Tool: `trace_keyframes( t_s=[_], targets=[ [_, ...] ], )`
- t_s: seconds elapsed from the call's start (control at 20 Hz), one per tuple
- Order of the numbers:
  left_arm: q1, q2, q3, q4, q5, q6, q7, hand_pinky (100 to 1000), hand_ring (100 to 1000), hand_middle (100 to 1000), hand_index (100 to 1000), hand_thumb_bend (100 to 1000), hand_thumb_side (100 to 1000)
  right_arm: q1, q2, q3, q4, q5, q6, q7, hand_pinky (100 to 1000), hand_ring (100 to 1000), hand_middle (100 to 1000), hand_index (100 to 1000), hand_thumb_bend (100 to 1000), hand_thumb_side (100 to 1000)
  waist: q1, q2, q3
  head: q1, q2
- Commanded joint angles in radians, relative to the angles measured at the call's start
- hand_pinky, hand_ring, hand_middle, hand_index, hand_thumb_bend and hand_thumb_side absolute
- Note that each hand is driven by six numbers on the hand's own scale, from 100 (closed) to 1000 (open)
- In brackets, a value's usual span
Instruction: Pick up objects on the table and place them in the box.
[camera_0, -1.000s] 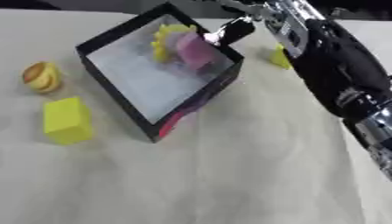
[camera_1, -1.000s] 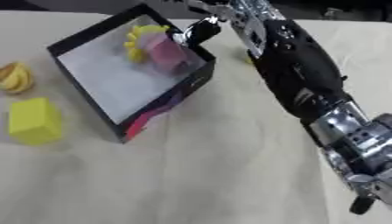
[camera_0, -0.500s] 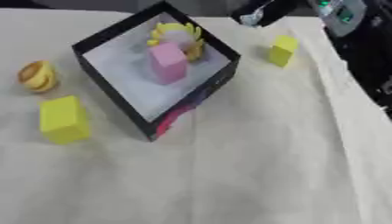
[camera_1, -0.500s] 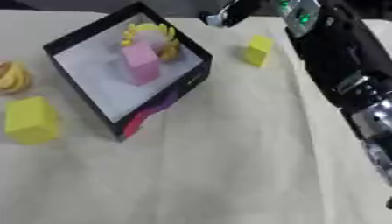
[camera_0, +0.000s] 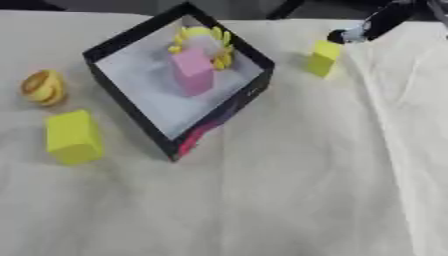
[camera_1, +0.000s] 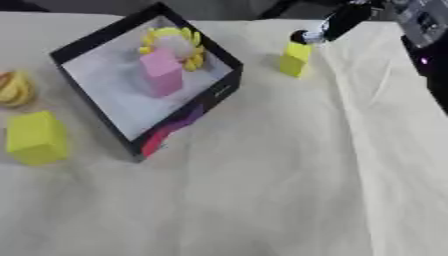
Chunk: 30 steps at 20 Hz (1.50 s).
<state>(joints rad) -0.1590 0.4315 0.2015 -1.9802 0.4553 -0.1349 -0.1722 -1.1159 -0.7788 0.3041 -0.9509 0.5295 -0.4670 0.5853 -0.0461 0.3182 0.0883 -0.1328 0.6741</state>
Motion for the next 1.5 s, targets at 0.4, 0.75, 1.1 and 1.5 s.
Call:
trace_keyframes(
  t_s=[0.4, 0.75, 1.1, 1.5],
  targets=[
    [-0.026, 0.022, -0.002, -0.02, -0.008, 0.009, -0.013, 825, 866, 822, 838, 100, 668, -0.006, -0.025, -0.009, 0.063, 0.05, 0.003, 0.032, 1000, 942, 887, 1000, 369, 658, -0.001, -0.017, 0.01, -0.051, -0.01],
    [-0.032, 0.019, -0.006, -0.02, -0.016, 0.016, -0.019, 824, 867, 822, 836, 100, 676, -0.01, -0.004, -0.036, 0.125, 0.084, 0.058, -0.009, 999, 936, 877, 1000, 375, 627, -0.007, -0.009, 0.022, -0.055, -0.02],
    [-0.034, 0.016, -0.008, -0.02, -0.023, 0.018, -0.02, 823, 867, 822, 835, 100, 679, -0.016, 0.017, -0.046, 0.171, 0.138, 0.089, -0.041, 997, 938, 870, 1000, 418, 623, -0.009, -0.002, 0.026, -0.056, -0.026],
    [-0.036, 0.012, -0.009, -0.02, -0.029, 0.018, -0.022, 822, 868, 823, 833, 100, 682, -0.021, 0.039, -0.06, 0.205, 0.174, 0.099, -0.048, 994, 936, 866, 1000, 438, 575, -0.008, 0.004, 0.031, -0.059, -0.037]
  ],
)
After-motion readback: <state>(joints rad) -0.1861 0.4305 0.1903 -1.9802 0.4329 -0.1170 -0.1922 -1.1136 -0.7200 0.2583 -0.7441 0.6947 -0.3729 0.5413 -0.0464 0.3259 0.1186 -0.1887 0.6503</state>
